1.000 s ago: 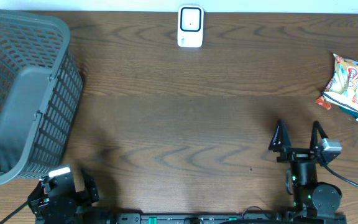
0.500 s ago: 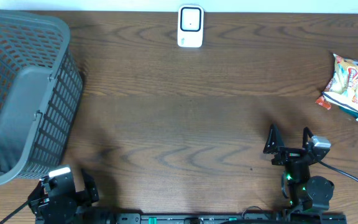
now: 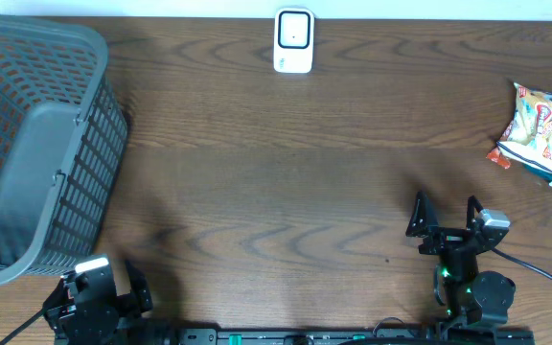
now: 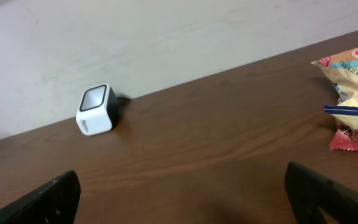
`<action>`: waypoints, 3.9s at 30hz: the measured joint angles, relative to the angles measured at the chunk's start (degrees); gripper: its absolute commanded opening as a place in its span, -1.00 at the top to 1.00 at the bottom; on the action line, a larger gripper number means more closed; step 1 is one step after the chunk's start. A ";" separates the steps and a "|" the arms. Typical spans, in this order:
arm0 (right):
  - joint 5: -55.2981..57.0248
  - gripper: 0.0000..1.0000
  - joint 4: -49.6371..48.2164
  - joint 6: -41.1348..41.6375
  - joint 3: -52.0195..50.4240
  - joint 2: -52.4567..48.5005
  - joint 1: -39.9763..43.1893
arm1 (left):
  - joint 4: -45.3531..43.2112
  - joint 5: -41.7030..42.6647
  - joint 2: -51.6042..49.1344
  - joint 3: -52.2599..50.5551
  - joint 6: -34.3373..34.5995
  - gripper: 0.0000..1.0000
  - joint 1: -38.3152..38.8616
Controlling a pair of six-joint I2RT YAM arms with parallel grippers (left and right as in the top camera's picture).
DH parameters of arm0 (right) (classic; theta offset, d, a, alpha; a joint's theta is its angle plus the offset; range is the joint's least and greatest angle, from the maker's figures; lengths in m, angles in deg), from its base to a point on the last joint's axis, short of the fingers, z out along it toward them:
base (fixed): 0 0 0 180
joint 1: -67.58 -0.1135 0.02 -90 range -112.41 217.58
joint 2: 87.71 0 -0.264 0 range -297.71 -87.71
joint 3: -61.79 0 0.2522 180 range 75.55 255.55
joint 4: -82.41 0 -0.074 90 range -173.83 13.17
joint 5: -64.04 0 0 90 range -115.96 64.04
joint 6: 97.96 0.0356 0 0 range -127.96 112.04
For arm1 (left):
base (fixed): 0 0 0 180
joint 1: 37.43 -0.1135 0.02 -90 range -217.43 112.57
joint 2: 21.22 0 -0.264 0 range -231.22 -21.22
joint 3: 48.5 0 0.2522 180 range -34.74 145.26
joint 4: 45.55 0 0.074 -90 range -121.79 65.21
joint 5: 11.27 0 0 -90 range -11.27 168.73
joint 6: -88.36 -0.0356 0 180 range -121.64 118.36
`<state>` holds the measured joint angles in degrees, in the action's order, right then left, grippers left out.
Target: Scan the item barcode
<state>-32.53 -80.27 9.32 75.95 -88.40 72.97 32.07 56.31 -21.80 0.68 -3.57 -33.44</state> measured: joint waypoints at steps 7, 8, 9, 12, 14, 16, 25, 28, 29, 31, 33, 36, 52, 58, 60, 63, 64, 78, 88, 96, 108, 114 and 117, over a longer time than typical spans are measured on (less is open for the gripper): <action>0.02 -0.98 0.00 0.00 0.00 0.00 -0.02 | 0.00 0.00 0.00 0.00 0.00 -0.96 -0.02; 0.02 -0.99 0.00 0.00 0.00 0.00 0.00 | 0.00 0.00 0.00 0.00 0.00 -0.96 -0.02; 0.02 -0.98 0.00 0.00 0.00 0.00 -0.02 | 0.00 0.00 0.00 0.00 0.00 -0.96 0.00; 0.02 -0.98 0.00 0.00 0.00 0.00 -0.02 | -0.02 0.00 0.00 0.00 0.00 -0.96 -0.02; 0.00 -0.99 0.00 0.00 0.00 0.00 0.00 | -0.02 0.00 0.00 0.00 0.00 -0.95 -0.02; 0.02 -0.98 0.00 0.00 0.00 0.00 -0.02 | -0.02 0.00 0.00 0.00 0.00 -0.96 -0.02; 0.02 -0.99 0.02 0.00 0.00 0.00 0.00 | -10.45 2.69 0.00 -4.00 -0.02 -0.96 0.26; 0.02 -0.98 0.04 0.00 0.00 0.00 -0.02 | -19.19 6.91 0.02 -5.53 -0.07 -0.96 0.26; 0.02 -0.99 0.04 0.00 0.00 0.00 0.00 | -22.62 8.87 0.02 -6.38 0.00 -0.96 0.26; 0.02 -0.99 0.02 0.00 0.00 0.00 0.00 | -26.99 11.52 0.04 -8.33 -0.02 -0.95 0.26; 0.02 -0.99 0.02 0.00 0.00 0.00 0.00 | -33.03 14.34 0.00 -11.54 -0.02 -0.96 0.26; 0.02 -0.98 0.04 -0.02 0.00 0.00 0.00 | -40.59 16.81 0.00 -15.45 -0.02 -0.96 0.26; 0.02 -0.99 0.04 0.00 0.00 0.00 0.00 | -58.10 19.56 0.00 -29.86 -1.27 -0.96 3.63; 0.02 -0.98 0.04 0.00 0.00 0.00 0.00 | -59.49 19.56 0.00 -32.39 -3.54 -0.96 3.63; 0.02 -0.99 0.07 0.00 0.00 0.00 0.00 | -61.05 19.63 -0.04 -33.29 -4.72 -0.96 3.63; 0.02 -0.99 0.04 0.00 0.00 0.00 0.00 | -61.55 19.96 0.00 -33.64 -6.19 -0.96 3.63; 0.02 -0.99 0.04 0.00 0.00 0.00 -0.02 | -61.55 20.00 0.00 -33.64 -6.62 -0.96 3.63; 0.02 -0.98 0.04 0.00 0.00 0.00 0.00 | -61.37 19.96 0.00 -33.64 -8.02 -0.96 -0.09; 0.02 -0.99 0.04 0.00 0.00 0.00 -0.02 | -61.37 20.00 0.00 -33.64 -8.41 -0.96 -0.15; 0.02 -0.99 0.04 0.00 0.00 0.00 0.00 | -61.35 20.57 0.00 -33.64 -7.06 -0.96 -0.33; 0.02 -0.99 0.04 0.00 0.00 0.00 0.00 | -61.33 20.61 0.00 -33.64 -3.85 -0.96 -3.85; 0.02 -0.99 0.04 0.00 0.00 0.00 0.00 | -61.33 20.61 0.00 -33.64 -3.85 -0.95 -3.85; 0.02 -0.98 0.04 0.00 0.00 0.00 0.00 | -61.33 20.61 0.00 -33.64 -3.85 -0.96 -3.85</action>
<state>-32.51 -80.23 9.32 75.95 -88.40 72.97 -29.26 76.92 -21.80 -32.96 -7.42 -37.29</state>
